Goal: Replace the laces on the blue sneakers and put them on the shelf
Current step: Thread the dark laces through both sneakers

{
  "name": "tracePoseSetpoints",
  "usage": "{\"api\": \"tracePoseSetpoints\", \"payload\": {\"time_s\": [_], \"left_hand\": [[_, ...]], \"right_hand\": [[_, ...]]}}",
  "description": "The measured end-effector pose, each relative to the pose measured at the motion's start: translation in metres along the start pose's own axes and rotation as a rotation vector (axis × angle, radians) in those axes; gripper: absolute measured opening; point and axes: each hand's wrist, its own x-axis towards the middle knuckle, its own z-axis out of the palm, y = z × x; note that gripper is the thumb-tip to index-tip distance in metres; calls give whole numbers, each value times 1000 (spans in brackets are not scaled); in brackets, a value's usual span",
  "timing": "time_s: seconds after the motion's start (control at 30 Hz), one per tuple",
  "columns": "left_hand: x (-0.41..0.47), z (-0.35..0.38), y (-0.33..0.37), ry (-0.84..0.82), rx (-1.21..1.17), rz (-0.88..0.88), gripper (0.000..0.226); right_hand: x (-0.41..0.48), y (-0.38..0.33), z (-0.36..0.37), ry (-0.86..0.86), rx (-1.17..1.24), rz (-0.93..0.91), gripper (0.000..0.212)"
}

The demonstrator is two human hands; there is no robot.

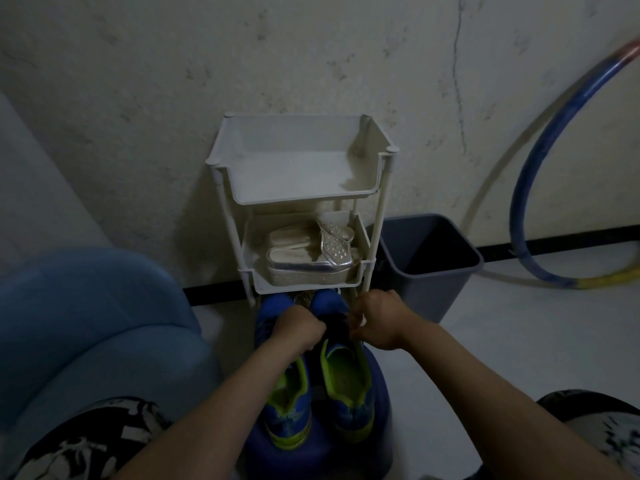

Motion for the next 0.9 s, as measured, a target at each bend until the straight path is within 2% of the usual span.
{"api": "tracePoseSetpoints", "payload": {"time_s": [0.07,0.17,0.33,0.43,0.53,0.63,0.7,0.73,0.77,0.9], "left_hand": [[-1,2,0,41,171,119,30],[-1,4,-1,135,313,222,24],[2,1,-1,115,380,203,16],[1,3,-3,154,378,243,23],[-2,0,-4,130,262,251,35],[-6,-7,2,38,175,205,33],[-10,-6,3,-52,76,129,33],[-15,-7,4,-110,36,93,30],[-18,-6,3,-144,15,79,26],[-27,-4,3,-199,-75,139,9]], "right_hand": [[0,2,-1,-52,-1,20,12],[-1,3,-1,-118,-24,52,15],[0,3,4,-178,-65,76,22],[0,5,4,-191,-78,87,22],[1,7,5,-186,-1,106,28],[-3,5,6,-192,288,179,65],[-6,-1,10,-250,331,182,88],[-7,-4,13,-279,320,185,92],[-9,-7,15,-307,304,192,89],[-16,-18,5,-342,176,154,58]]}}
